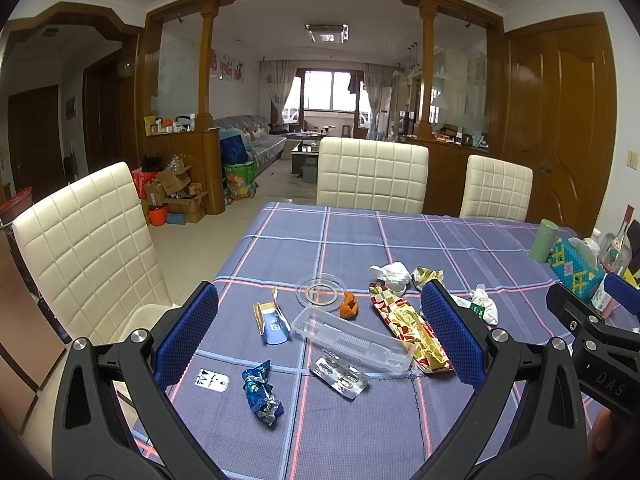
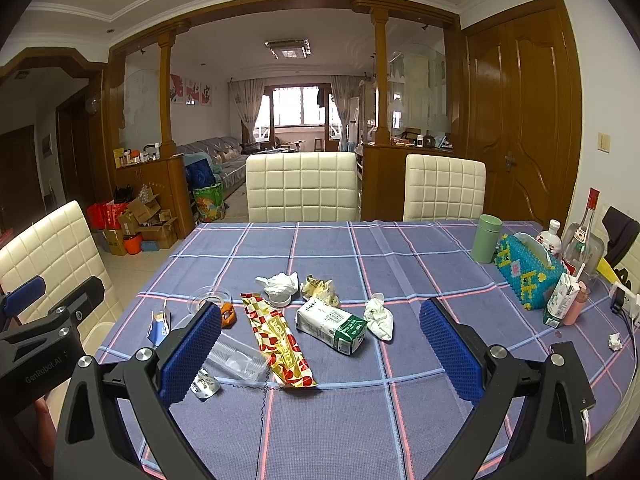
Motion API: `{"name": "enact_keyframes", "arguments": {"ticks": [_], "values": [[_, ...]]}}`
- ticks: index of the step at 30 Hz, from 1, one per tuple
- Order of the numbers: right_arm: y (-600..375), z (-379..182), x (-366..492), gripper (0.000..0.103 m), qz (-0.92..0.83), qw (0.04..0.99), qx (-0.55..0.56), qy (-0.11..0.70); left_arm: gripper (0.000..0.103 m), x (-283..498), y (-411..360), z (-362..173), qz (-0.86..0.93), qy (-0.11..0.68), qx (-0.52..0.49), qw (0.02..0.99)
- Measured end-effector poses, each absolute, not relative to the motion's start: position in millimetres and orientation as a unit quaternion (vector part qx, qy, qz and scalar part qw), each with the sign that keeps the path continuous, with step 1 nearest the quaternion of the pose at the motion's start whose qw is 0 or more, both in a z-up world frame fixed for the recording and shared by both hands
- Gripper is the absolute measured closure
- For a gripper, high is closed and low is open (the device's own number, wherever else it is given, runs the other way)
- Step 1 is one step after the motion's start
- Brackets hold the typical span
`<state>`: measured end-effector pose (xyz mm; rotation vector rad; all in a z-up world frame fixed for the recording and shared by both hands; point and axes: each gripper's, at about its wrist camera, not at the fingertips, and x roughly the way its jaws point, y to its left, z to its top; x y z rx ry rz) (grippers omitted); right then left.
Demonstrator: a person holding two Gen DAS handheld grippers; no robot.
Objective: Collect trash
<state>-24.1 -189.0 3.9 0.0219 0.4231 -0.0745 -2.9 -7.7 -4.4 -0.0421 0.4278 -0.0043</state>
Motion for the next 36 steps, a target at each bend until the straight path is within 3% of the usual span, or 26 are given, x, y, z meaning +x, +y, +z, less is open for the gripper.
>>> {"name": "enact_keyframes", "arguments": {"ticks": [36], "values": [[-189,-13,-5,0.006,-0.034,0.971,0.012,0.238,0.003,9,-8,-20,0.000,0.237,-0.017,0.971]]}}
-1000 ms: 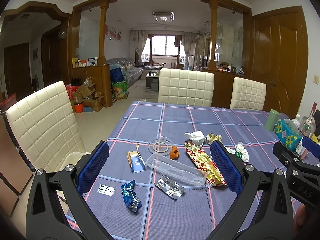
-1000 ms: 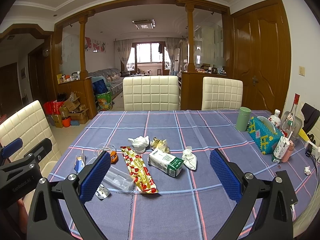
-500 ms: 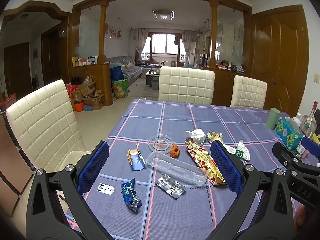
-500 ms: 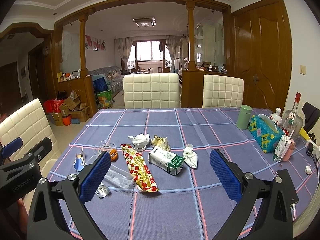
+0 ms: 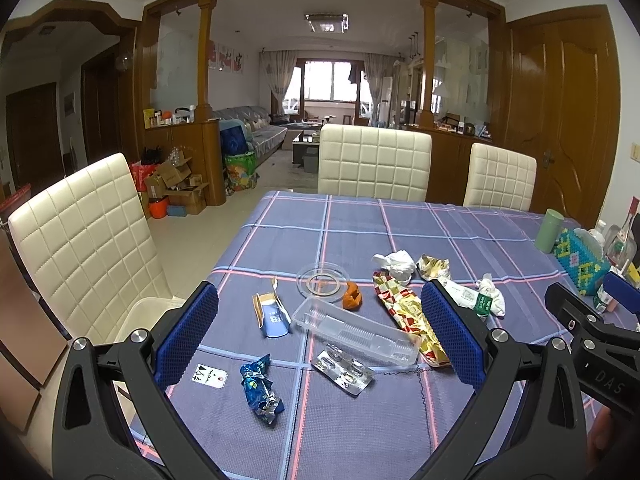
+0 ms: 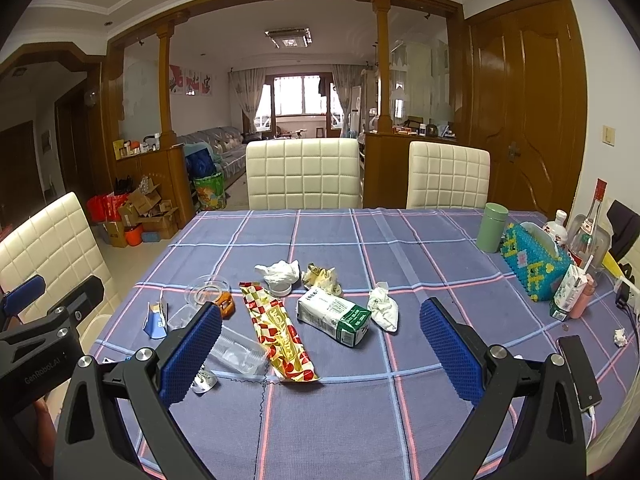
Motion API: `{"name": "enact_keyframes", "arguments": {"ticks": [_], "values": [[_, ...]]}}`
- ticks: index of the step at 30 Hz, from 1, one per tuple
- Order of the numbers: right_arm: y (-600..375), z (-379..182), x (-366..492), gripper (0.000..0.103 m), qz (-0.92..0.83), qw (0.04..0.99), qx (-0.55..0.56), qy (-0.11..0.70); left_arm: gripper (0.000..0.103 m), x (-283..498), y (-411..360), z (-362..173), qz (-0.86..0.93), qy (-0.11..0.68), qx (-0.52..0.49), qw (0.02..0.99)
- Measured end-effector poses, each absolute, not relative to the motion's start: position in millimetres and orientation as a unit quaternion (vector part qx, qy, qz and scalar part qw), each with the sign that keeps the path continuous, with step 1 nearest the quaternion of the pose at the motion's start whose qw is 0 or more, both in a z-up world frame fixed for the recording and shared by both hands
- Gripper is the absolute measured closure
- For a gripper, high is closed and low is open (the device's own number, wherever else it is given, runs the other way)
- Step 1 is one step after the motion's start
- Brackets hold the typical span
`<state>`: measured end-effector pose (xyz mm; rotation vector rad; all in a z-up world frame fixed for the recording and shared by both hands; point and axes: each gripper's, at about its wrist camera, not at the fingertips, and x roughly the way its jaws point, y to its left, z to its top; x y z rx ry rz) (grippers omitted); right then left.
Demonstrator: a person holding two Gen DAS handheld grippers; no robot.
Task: Collect trash
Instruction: 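Grasp the blue candy wrapper with the left tool while the right tool grasps the red-gold wrapper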
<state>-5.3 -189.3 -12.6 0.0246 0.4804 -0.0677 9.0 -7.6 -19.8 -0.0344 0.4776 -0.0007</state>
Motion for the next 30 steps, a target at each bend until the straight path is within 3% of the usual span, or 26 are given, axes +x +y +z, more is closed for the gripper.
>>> {"name": "enact_keyframes", "arguments": {"ticks": [6,12,19,28,30], "values": [[-196,-46,22,0.006,-0.034,0.957,0.020,0.288,0.003,29,2,-54,0.019,0.282,-0.007,0.959],[-201,-105,55,0.007,-0.011,0.920,0.034,0.389,0.003,52,20,-109,0.030,0.368,-0.022,0.929],[-189,-135,71,0.007,-0.002,0.909,0.010,0.417,0.005,66,47,-156,0.064,0.425,-0.024,0.903],[-174,-150,90,0.007,0.008,0.901,-0.005,0.434,0.044,76,46,-180,0.033,0.457,-0.030,0.889],[-175,-152,95,0.008,0.005,0.900,-0.003,0.436,0.062,78,43,-179,0.027,0.452,-0.029,0.891]]}}
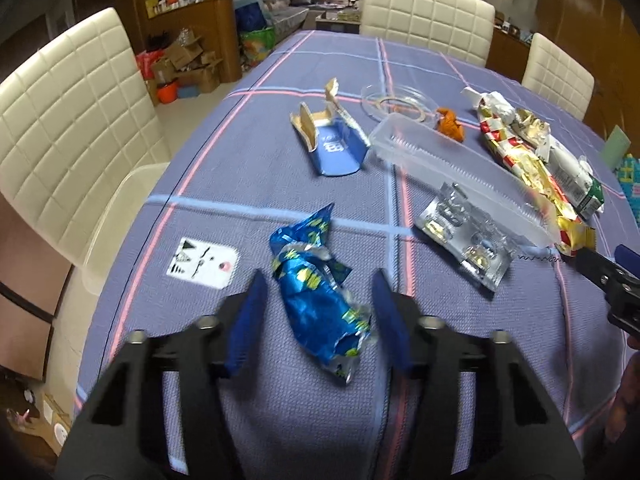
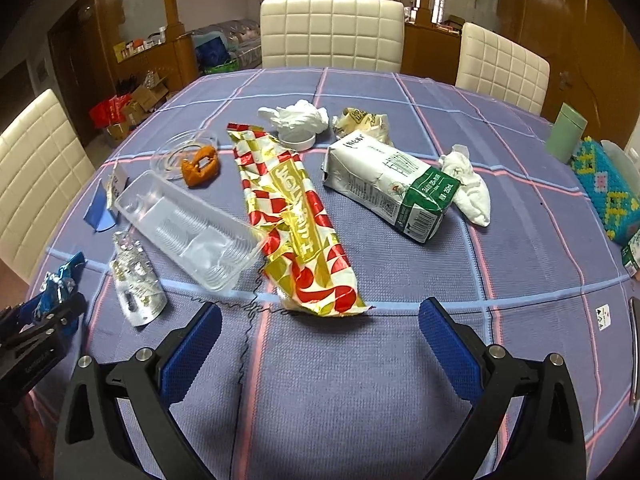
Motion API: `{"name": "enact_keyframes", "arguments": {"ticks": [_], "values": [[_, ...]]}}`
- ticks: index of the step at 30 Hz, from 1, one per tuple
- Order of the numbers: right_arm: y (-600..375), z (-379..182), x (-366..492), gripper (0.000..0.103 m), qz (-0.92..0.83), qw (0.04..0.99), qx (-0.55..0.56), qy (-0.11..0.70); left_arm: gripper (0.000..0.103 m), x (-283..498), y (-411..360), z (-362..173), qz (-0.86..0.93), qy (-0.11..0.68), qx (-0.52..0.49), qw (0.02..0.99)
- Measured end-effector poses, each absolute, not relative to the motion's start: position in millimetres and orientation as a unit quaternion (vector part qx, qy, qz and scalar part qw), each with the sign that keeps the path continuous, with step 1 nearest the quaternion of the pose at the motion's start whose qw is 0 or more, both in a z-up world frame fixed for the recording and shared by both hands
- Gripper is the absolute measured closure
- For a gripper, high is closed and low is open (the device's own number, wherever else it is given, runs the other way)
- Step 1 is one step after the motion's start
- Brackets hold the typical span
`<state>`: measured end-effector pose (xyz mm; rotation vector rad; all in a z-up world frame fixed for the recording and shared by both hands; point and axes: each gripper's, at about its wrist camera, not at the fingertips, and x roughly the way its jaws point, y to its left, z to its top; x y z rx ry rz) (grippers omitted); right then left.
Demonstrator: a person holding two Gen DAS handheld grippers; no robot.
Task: Collect trash
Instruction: 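Grasp the blue candy wrapper with the left tool while the right tool grasps the red-gold wrapper, then carry both wrappers over the clear bin and open both tools to drop them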
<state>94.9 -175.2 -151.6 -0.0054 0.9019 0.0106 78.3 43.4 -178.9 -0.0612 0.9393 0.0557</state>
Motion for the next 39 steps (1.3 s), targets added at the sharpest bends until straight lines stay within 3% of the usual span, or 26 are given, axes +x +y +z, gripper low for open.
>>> {"name": "enact_keyframes", "arguments": {"ticks": [2,4,9,10,12,27,39], "values": [[-176,-153,99,0.020,0.005,0.898,-0.002,0.440,0.065,81,44,-178,0.016,0.450,-0.039,0.892],[-176,-158,107,0.042,0.012,0.891,0.002,0.454,0.068,84,46,-178,0.010,0.448,-0.047,0.893],[-176,-164,114,0.065,0.028,0.893,0.016,0.449,0.070,92,49,-177,0.008,0.446,-0.058,0.893],[-176,-159,111,0.078,0.026,0.901,0.014,0.433,0.070,93,49,-177,0.008,0.446,-0.058,0.893],[-177,-156,111,0.090,0.033,0.902,0.021,0.429,0.070,94,49,-176,0.007,0.446,-0.060,0.893],[-165,-112,74,0.095,0.044,0.930,0.013,0.364,0.070,69,57,-140,-0.003,0.391,-0.065,0.918],[-89,-105,63,0.095,0.128,0.927,-0.047,0.350,0.070,46,94,-124,0.012,0.356,-0.049,0.933]]}}
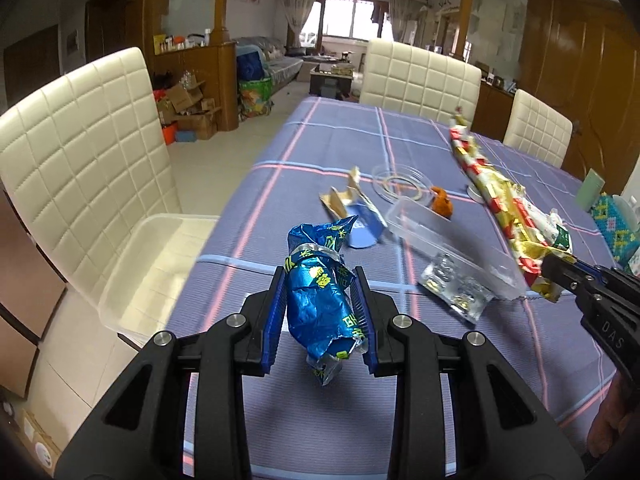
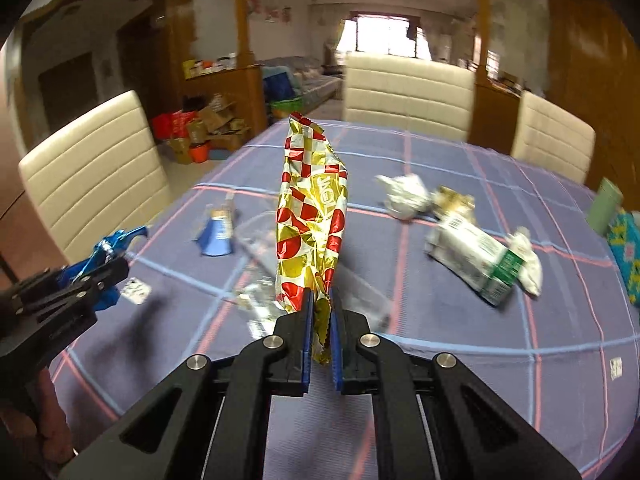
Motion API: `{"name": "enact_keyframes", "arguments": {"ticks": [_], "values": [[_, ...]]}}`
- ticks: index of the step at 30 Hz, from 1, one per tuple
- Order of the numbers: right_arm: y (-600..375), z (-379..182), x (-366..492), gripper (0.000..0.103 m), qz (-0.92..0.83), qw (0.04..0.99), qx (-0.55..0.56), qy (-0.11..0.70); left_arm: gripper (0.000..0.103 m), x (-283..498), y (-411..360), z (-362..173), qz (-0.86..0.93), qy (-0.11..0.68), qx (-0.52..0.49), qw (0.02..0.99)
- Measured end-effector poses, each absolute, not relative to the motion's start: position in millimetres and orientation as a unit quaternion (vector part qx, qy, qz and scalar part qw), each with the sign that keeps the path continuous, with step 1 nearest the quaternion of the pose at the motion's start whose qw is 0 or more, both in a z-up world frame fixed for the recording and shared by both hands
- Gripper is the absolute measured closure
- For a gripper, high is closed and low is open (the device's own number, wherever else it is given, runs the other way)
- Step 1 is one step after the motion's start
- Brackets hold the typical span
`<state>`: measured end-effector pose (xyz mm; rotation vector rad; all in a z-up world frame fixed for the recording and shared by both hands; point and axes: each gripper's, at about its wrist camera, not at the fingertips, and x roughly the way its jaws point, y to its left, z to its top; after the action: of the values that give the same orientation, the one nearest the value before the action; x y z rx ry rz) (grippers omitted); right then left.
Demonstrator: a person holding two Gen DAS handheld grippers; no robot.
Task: Collect trash
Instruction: 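Carry both wrappers over the clear bin and open both tools to drop them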
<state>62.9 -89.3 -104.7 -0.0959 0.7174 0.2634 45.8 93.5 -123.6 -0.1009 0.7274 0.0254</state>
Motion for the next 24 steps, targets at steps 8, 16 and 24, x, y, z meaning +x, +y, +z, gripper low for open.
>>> {"name": "enact_keyframes", "arguments": {"ticks": [8,16,24], "values": [[-32,-117,69,0.095,0.188,0.914,-0.102,0.345,0.069,43,139,-127,0.055,0.349,-0.051,0.934],[29,-126,88,0.095,0.248,0.890,-0.137,0.358,0.069,46,198,-135,0.113,0.354,-0.065,0.926],[88,-128,101,0.095,0.282,0.878,-0.176,0.345,0.069,60,249,-154,0.146,0.381,-0.095,0.908]]}}
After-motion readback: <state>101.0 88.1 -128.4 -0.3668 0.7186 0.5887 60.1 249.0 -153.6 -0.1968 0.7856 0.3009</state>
